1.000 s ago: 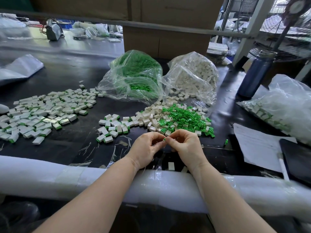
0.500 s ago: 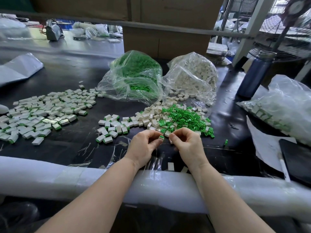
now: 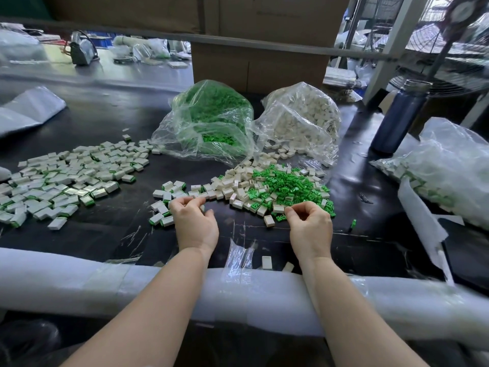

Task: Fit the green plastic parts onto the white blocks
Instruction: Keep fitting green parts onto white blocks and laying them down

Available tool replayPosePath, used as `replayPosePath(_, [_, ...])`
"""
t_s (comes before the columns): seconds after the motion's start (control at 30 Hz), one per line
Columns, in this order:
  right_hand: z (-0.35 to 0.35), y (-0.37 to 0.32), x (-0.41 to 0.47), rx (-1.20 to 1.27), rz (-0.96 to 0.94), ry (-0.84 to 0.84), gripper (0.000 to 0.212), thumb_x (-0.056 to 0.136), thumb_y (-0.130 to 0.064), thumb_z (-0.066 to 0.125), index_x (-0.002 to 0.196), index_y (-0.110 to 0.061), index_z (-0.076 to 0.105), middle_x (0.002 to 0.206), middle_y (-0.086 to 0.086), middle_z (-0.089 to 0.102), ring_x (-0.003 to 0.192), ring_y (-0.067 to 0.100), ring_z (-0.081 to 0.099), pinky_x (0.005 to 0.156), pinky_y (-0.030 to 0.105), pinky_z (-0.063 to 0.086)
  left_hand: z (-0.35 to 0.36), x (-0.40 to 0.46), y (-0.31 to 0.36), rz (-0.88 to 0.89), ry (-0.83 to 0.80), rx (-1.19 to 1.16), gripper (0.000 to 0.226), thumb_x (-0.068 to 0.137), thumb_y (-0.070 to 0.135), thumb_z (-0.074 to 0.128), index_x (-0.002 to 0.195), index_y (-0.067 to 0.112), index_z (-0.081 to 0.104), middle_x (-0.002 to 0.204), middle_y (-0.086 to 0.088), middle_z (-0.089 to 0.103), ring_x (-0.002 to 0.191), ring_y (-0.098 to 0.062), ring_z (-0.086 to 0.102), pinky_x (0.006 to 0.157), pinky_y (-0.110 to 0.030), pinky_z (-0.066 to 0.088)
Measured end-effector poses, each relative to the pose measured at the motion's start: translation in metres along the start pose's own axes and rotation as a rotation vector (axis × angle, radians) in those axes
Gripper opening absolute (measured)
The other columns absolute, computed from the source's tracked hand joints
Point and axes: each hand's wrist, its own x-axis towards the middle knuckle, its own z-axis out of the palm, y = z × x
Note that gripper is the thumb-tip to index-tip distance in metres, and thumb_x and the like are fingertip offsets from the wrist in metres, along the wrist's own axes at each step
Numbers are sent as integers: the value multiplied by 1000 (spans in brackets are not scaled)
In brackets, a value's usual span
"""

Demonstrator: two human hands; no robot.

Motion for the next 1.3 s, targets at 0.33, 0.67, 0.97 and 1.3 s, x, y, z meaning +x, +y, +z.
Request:
replayPosePath(0.33, [0, 3, 2, -269, 22, -50, 18, 90, -11, 53, 99, -18, 68, 114, 3, 59, 109, 24, 48, 95, 35, 39, 3, -7, 5, 88, -96, 318, 45, 89, 13, 58, 129, -2, 45, 147, -13, 20, 137, -29, 18, 113, -31, 18])
replayPosePath(0.67, [4, 0, -1, -512, -2, -141, 26, 91, -21, 53, 113, -28, 65, 122, 0, 51, 117, 24, 40, 97, 35, 33, 19, -19, 10, 753, -708, 503, 52, 97, 38, 39, 146, 30, 24, 155, 13, 14, 143, -7, 6, 115, -29, 7])
replayPosePath(0.97, [5, -2, -3, -488, -20, -132, 17, 85, -41, 62, 90, -26, 69, 109, -1, 54, 112, 21, 44, 90, 34, 31, 11, -21, 12, 715, -602, 192, 22, 88, 27, 62, 104, 14, 71, 112, 4, 65, 108, -12, 55, 99, -27, 38])
replayPosePath(1.3, [6, -2, -3, -610, -39, -148, 29, 89, -41, 57, 114, -26, 62, 121, 1, 50, 119, 22, 41, 96, 35, 31, 12, -20, 11, 551, -570, 275, 31, 88, 30, 61, 117, 18, 63, 112, 3, 56, 108, -13, 44, 97, -22, 34])
